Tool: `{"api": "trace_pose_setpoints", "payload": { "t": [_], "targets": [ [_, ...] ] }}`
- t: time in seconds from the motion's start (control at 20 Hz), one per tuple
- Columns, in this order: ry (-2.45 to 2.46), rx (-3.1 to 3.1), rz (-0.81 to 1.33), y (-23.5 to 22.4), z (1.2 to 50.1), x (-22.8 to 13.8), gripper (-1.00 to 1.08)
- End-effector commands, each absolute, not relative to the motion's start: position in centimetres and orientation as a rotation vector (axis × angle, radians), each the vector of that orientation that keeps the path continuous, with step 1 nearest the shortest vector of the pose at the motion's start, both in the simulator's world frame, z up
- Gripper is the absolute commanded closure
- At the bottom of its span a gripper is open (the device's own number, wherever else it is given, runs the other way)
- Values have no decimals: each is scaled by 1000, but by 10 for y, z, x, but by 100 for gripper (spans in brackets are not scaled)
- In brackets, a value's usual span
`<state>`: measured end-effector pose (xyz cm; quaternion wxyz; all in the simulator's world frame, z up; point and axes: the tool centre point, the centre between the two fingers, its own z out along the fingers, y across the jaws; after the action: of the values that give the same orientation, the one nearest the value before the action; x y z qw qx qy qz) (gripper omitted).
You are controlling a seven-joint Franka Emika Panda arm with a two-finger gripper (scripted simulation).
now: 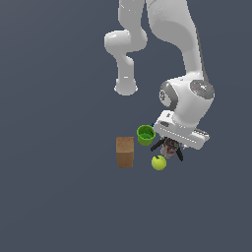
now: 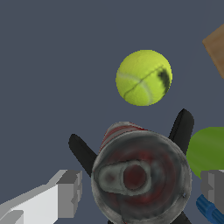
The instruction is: Pick up a designated object from a clutter of objects.
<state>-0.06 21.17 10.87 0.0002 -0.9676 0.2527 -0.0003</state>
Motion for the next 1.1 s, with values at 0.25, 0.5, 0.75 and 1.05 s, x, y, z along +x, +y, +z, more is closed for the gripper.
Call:
{"api": "trace_pose_setpoints", "payload": {
  "t": [0.25,0.5,0.75,1.05],
  "targets": [
    [796,-3039,0,212,80,-1,-92],
    [796,-3039,0,212,77,-1,108],
    [796,-3039,0,212,77,-1,108],
    [796,-3039,0,212,79,-1,108]
  ]
}}
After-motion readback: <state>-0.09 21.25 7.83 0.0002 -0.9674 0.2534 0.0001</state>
